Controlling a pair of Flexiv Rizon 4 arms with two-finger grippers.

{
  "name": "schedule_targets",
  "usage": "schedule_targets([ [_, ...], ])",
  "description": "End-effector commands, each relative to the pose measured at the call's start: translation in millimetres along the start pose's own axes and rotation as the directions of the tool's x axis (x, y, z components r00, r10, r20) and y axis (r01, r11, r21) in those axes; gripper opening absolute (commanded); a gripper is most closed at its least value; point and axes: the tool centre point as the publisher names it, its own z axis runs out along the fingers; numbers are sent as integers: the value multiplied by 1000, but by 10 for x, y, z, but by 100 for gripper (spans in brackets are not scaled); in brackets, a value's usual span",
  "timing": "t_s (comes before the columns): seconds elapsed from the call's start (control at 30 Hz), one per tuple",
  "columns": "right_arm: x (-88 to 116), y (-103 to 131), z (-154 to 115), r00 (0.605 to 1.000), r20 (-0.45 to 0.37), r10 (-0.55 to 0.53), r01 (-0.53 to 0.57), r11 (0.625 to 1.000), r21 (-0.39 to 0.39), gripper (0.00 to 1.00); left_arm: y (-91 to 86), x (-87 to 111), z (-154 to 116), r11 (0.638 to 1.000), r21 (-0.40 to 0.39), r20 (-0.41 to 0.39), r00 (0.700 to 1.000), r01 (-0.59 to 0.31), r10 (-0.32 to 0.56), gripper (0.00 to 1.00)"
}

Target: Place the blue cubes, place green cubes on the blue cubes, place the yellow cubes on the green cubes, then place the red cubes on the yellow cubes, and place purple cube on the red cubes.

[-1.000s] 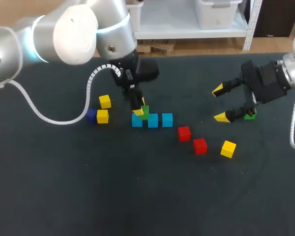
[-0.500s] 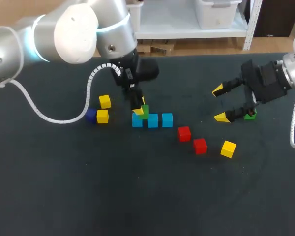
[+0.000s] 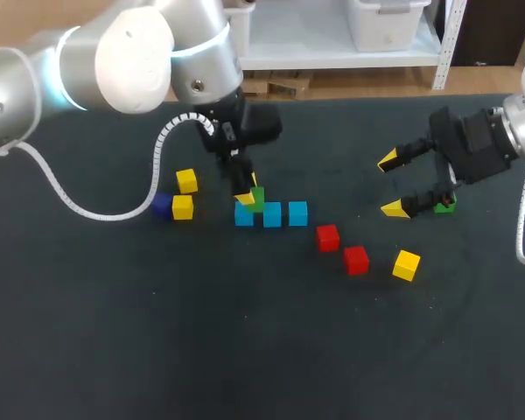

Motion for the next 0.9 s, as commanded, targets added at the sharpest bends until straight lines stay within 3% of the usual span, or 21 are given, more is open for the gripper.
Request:
schedule_targets([
  [0.03, 5, -6, 8, 1000, 3, -1, 1, 1000, 0, 100, 12, 8, 0, 1000, 2, 0, 1000, -2, 2, 22],
  [0.63, 5, -6, 8, 1000, 3, -1, 1, 1000, 0, 100, -12, -12, 15, 1000, 5, 3, 1000, -11, 11, 17],
  [0.8, 5, -6, 8, 1000, 3, -1, 1, 1000, 0, 100, -17, -15, 21, 1000, 9, 2, 1000, -9, 9, 21],
  [0.9, 5, -6, 8, 1000, 3, -1, 1, 1000, 0, 100, -17, -13, 22, 1000, 9, 1, 1000, -10, 10, 30],
])
